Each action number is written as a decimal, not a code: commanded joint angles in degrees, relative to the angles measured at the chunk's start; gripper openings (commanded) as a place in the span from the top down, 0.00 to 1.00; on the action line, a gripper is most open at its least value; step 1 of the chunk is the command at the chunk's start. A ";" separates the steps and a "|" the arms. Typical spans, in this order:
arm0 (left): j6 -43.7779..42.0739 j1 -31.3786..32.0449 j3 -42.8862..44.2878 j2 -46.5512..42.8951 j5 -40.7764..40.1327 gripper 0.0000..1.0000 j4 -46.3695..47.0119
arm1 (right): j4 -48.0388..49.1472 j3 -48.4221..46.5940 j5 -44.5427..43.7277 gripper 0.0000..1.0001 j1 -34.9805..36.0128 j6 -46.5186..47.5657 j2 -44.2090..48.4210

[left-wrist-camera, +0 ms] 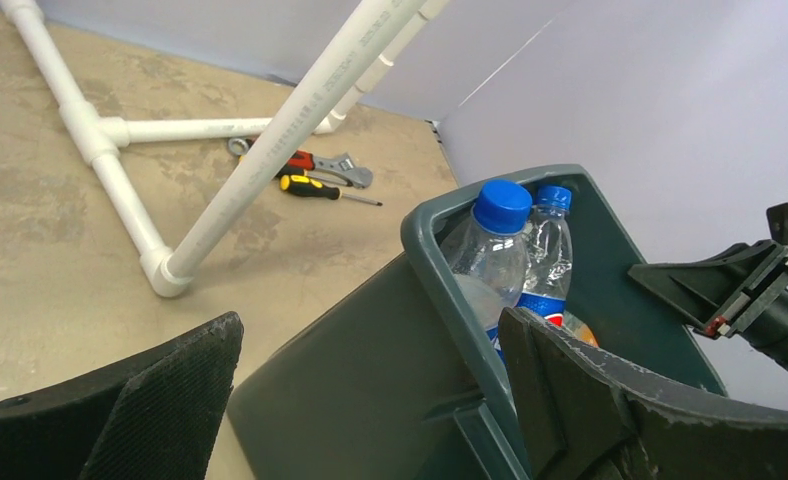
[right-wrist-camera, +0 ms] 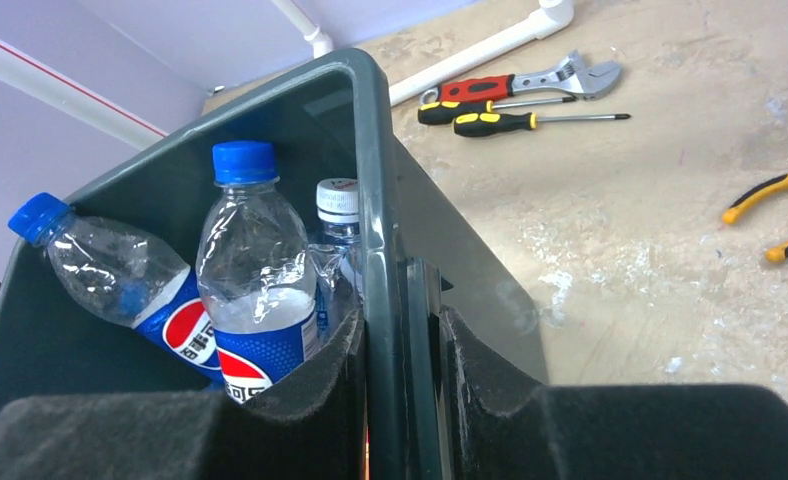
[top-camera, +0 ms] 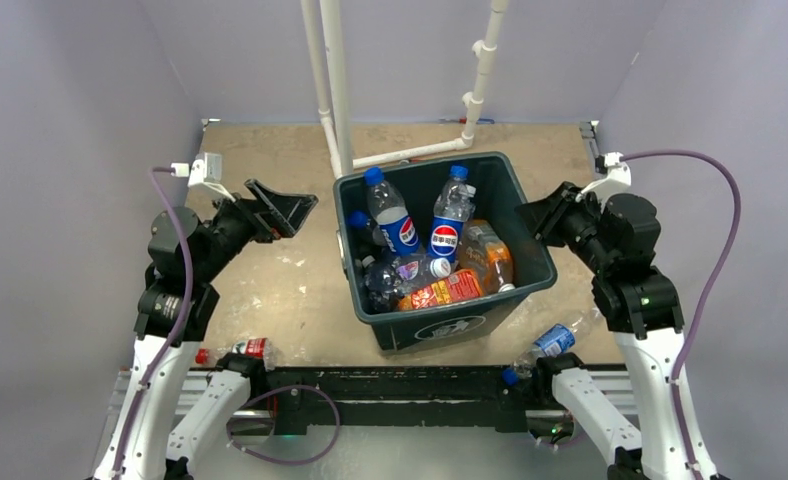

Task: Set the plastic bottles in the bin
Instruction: Move the trash bin to the center of the board.

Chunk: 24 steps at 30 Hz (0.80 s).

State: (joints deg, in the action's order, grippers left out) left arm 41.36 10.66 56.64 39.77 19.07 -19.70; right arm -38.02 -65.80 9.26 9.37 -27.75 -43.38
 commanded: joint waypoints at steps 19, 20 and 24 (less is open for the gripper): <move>-4.13 0.16 -2.78 -1.71 -6.96 0.01 -0.71 | 15.08 2.34 -4.14 0.61 0.39 -10.06 0.07; -4.25 0.16 -3.06 -1.71 -7.08 0.01 -0.61 | 12.47 1.10 -4.51 0.46 0.37 -9.53 0.31; -5.42 0.16 -3.73 -1.63 -8.17 0.01 -1.27 | 5.29 -4.25 -8.82 0.19 1.60 -5.55 1.16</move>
State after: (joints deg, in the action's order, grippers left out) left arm 38.33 10.66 53.54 38.28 12.60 -21.17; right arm -28.27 -63.20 5.72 9.96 -36.18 -44.16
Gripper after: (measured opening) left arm 0.993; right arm 0.734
